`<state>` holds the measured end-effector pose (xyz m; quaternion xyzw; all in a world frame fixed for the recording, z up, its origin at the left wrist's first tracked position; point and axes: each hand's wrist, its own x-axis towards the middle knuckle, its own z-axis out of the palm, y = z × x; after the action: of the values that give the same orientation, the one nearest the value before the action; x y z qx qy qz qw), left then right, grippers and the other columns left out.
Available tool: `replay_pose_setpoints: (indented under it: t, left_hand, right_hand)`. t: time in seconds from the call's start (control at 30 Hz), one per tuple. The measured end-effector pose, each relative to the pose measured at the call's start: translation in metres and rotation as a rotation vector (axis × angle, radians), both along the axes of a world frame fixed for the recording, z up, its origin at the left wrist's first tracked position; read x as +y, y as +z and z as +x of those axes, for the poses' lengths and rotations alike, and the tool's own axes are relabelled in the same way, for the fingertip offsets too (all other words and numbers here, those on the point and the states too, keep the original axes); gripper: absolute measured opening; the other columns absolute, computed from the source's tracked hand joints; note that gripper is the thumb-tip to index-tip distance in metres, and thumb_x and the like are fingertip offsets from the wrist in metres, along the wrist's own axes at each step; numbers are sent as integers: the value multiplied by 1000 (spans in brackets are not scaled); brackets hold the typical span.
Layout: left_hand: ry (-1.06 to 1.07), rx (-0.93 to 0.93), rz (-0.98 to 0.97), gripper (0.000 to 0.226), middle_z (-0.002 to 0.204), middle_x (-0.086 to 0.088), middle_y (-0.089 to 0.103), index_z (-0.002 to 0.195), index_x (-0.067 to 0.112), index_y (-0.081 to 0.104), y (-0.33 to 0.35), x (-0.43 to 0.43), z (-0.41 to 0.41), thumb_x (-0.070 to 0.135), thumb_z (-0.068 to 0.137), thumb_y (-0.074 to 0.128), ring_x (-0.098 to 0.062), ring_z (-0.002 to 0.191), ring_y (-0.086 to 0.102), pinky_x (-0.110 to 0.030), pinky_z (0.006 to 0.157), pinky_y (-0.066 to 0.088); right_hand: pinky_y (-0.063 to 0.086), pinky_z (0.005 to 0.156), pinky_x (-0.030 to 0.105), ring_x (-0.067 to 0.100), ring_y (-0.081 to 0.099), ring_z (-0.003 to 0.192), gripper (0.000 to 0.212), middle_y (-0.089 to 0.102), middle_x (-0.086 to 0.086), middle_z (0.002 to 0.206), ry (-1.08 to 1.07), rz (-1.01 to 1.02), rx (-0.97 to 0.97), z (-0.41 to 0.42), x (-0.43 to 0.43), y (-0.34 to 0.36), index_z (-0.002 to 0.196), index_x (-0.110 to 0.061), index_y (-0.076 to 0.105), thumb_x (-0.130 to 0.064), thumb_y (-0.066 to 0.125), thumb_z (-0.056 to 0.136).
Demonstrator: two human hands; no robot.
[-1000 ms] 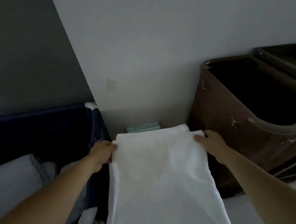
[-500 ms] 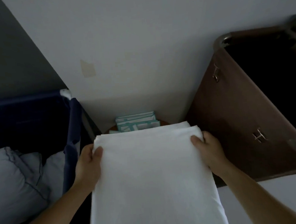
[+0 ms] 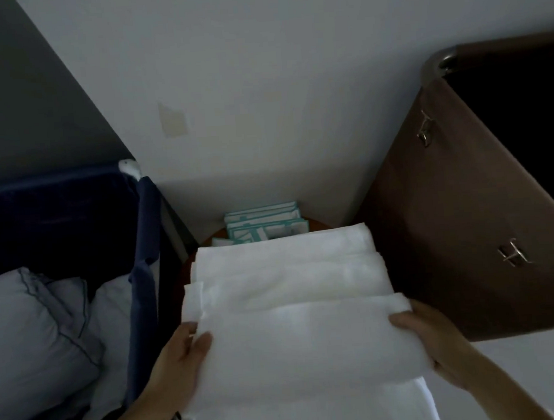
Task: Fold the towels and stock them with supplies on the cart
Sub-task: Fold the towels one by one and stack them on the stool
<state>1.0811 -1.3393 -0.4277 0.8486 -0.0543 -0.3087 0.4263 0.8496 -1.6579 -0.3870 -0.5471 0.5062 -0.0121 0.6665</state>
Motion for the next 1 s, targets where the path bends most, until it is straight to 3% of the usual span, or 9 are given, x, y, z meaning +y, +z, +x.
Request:
replay_pose_setpoints:
  t: [0.17, 0.3, 0.4, 0.53, 0.63, 0.73, 0.8, 0.9, 1.0]
  left_hand:
    - [49, -152, 21, 4, 93, 8, 64, 105, 29, 52, 2, -19, 11, 31, 102, 50, -11, 84, 62, -24, 65, 43]
    - [89, -281, 6, 14, 94, 7, 61, 111, 22, 52, 6, -38, 32, 32, 102, 49, -15, 85, 60, -28, 65, 43]
    - [32, -181, 122, 32, 111, -4, 59, 131, 12, 47, -1, -43, 35, 29, 103, 46, -27, 96, 56, -35, 82, 42]
    - [59, -158, 96, 41, 120, -9, 57, 136, 9, 43, -6, -44, 32, 31, 102, 47, -30, 104, 56, -40, 93, 45]
    - [221, 30, -101, 42, 115, -8, 62, 126, 9, 55, -6, -30, 29, 40, 98, 52, -26, 100, 60, -47, 94, 47]
    - [218, 165, -252, 35, 88, 1, 71, 91, 24, 73, -6, -1, 12, 51, 95, 51, -17, 81, 66, -40, 80, 49]
    - [223, 219, -278, 50, 94, -3, 74, 101, 20, 72, -12, 17, -1, 63, 77, 64, -23, 89, 69, -38, 81, 50]
    - [163, 282, -260, 79, 102, -2, 76, 114, 18, 64, -19, 27, -13, 59, 51, 87, -23, 91, 74, -36, 76, 57]
    - [46, 253, -194, 74, 98, 0, 77, 108, 20, 70, -13, 23, -15, 59, 49, 91, -21, 86, 75, -33, 68, 59]
  right_hand:
    - [56, 81, 47, 25, 67, 90, 7, 70, 5, 99, 63, -315, 31, 25, -7, 2, 100, -18, 63, -25, 64, 96]
    - [56, 81, 49, 26, 66, 90, 17, 68, 5, 98, 35, -443, -9, 48, -18, 5, 98, -16, 62, -32, 65, 95]
    - [56, 80, 47, 26, 65, 86, 21, 68, 7, 96, 85, -482, 108, 57, -18, -10, 99, -12, 63, -32, 67, 93]
    - [55, 83, 46, 24, 65, 88, 21, 65, -5, 90, 4, -616, 94, 59, -16, -26, 103, -16, 63, -33, 68, 92]
    - [54, 84, 40, 15, 65, 93, 30, 65, -13, 95, -119, -497, 30, 51, -18, -26, 109, -24, 64, -45, 69, 88]
    - [54, 92, 45, 21, 67, 101, 40, 71, -1, 108, -152, -273, -27, 31, -13, -25, 115, -17, 67, -46, 71, 88]
    - [55, 93, 47, 25, 69, 100, 42, 72, 5, 108, -147, -202, -55, 12, -4, -23, 118, -13, 67, -41, 73, 87]
    - [58, 86, 44, 24, 71, 90, 43, 74, 8, 104, -21, -196, -1, -13, 11, -14, 115, -10, 66, -31, 79, 81]
    - [58, 88, 46, 25, 70, 94, 39, 72, 5, 103, 234, -278, 139, -27, 25, -2, 109, -14, 67, -27, 85, 77]
